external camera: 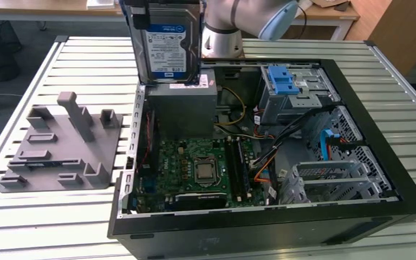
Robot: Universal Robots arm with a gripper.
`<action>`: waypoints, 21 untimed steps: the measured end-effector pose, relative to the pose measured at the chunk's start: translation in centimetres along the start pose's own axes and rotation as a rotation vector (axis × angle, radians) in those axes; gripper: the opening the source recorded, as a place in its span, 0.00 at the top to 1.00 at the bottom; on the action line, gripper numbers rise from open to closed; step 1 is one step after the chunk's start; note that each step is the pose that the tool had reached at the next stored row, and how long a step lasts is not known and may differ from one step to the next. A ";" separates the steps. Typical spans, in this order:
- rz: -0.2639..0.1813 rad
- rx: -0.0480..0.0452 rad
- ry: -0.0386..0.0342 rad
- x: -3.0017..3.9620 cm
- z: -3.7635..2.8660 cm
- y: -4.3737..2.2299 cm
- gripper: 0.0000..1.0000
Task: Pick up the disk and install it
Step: 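Pick up the disk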
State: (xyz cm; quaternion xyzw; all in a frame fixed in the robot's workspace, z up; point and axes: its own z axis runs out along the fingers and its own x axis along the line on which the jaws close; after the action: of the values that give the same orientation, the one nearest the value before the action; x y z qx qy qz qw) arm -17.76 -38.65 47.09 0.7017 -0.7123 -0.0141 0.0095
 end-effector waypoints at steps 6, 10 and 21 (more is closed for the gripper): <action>0.000 -0.0010 0.0000 0.15 -0.03 -2.20 0.64; 0.000 -0.0023 0.0001 0.20 -0.05 -3.88 0.64; 0.000 -0.0030 0.0000 1.85 0.02 -5.94 0.64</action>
State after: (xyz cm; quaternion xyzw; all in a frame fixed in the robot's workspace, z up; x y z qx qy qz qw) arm -11.85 -40.59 46.86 0.7016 -0.7123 -0.0152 0.0105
